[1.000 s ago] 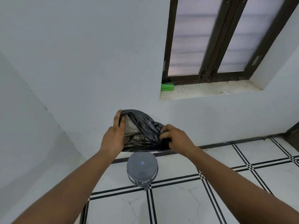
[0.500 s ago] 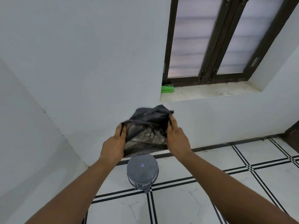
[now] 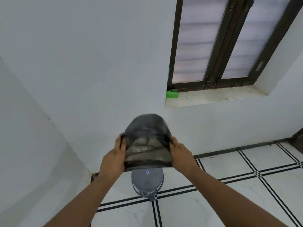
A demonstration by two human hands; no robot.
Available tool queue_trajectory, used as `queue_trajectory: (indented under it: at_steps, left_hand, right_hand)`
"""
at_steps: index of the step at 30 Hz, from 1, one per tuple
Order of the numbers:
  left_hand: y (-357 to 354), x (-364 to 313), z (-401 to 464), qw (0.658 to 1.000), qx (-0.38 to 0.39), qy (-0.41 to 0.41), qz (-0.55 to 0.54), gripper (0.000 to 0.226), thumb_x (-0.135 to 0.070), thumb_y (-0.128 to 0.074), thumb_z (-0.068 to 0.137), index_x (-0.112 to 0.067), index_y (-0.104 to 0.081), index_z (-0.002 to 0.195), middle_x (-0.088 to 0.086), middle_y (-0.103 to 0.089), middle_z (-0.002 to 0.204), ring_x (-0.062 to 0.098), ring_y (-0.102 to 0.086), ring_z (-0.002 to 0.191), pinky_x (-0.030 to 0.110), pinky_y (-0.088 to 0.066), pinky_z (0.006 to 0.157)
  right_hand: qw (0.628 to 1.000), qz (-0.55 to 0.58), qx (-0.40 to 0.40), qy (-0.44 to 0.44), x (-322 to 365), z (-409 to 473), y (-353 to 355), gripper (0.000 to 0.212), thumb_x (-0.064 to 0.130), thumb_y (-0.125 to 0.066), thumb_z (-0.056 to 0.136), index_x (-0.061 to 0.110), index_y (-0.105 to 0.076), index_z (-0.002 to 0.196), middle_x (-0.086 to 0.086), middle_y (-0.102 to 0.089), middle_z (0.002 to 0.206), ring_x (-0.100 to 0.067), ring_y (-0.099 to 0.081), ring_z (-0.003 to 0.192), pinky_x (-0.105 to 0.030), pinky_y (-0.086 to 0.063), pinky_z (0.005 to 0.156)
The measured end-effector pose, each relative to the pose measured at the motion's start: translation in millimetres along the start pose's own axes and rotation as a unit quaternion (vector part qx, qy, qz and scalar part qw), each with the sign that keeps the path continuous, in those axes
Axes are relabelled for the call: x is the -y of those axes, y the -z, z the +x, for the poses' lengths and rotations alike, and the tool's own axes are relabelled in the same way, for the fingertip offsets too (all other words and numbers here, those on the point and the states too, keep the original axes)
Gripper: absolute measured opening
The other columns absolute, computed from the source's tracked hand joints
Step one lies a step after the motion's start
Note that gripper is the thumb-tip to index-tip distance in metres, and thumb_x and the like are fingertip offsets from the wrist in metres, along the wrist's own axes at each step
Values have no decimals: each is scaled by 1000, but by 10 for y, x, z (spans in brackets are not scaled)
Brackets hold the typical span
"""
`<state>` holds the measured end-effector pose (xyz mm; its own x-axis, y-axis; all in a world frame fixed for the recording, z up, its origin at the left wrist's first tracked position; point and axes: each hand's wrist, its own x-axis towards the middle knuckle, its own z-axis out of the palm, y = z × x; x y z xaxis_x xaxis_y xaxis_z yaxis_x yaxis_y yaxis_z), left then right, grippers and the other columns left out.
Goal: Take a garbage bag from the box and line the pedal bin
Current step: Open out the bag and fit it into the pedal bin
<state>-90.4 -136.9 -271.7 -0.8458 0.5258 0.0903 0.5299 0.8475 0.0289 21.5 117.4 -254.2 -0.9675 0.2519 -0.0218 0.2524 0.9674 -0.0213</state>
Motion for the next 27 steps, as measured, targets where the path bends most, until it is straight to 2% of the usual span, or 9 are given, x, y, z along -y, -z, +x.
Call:
queue_trajectory:
  at_steps: [3, 5, 7, 9, 14, 17, 21, 23, 27]
  left_hand:
    - [43, 56, 11, 929, 359, -43, 74, 57, -13, -67, 81, -11, -57, 137, 11, -58, 142, 25, -70, 89, 40, -60, 85]
    - [82, 21, 12, 845, 534, 6, 41, 48, -12, -72, 81, -6, -66, 128, 15, -70, 126, 22, -69, 77, 39, -60, 90]
    - [90, 4, 45, 886, 463, 29, 10, 55, -19, -70, 83, -6, -61, 136, 13, -67, 130, 26, -70, 92, 38, -58, 90]
    - [89, -5, 75, 967, 242, 71, -31, 77, -26, -62, 89, -9, -31, 157, 11, -35, 161, 32, -66, 108, 39, -54, 84]
    - [181, -3, -39, 984, -139, 81, -73, 93, -7, -74, 78, 0, -23, 156, 18, 2, 170, 28, -54, 58, 36, -47, 46]
    - [8, 140, -170, 998, -61, 24, -14, 92, -5, -74, 75, -7, -30, 155, 13, -4, 172, 28, -62, 69, 39, -53, 52]
    - [-322, 431, -320, 945, 324, -14, 37, 66, -33, -59, 86, -20, -43, 148, 6, -48, 151, 29, -63, 119, 41, -54, 96]
    - [-370, 534, -393, 929, 368, 23, 8, 70, -34, -57, 85, -18, -39, 150, 8, -45, 151, 30, -61, 123, 42, -51, 103]
    - [-266, 595, -380, 971, 209, 98, -59, 102, -33, -70, 79, -17, -11, 161, 6, -9, 164, 31, -68, 98, 41, -57, 83]
  right_hand:
    - [905, -103, 411, 33, 74, -149, 226, 27, 14, -58, 92, 5, -65, 116, -8, -66, 106, -25, -65, 87, -36, -55, 84]
    - [875, -90, 476, 15, 109, -165, 197, 24, 17, -56, 93, 4, -66, 111, -8, -66, 99, -25, -64, 84, -35, -54, 84]
    - [940, -21, 340, -29, 85, -88, 13, 32, 20, -61, 90, 8, -62, 119, -6, -66, 121, -29, -67, 96, -35, -55, 85]
    - [984, 106, 113, -92, 96, -6, -117, 56, 12, -63, 84, 11, -48, 138, -2, -45, 148, -31, -68, 92, -35, -54, 74]
    - [968, 95, -228, -41, 195, 5, 15, 90, -2, -69, 79, 4, -25, 158, -5, -9, 169, -28, -58, 85, -36, -55, 59]
    - [999, -22, -38, 1, 275, -99, 58, 62, 9, -64, 87, 11, -45, 147, -5, -34, 160, -29, -62, 97, -39, -59, 72]
    - [934, -89, 346, -17, 409, -230, 23, 38, 20, -60, 90, 14, -62, 127, -8, -63, 121, -29, -64, 114, -37, -53, 92]
    - [941, -32, 333, -50, 456, -215, -99, 37, 20, -61, 85, 14, -63, 121, -7, -62, 117, -27, -65, 109, -35, -54, 83]
    - [995, 5, 81, -57, 438, -180, -307, 12, 19, -74, 78, 11, -71, 86, -4, -51, 108, -27, -57, 97, -34, -43, 64]
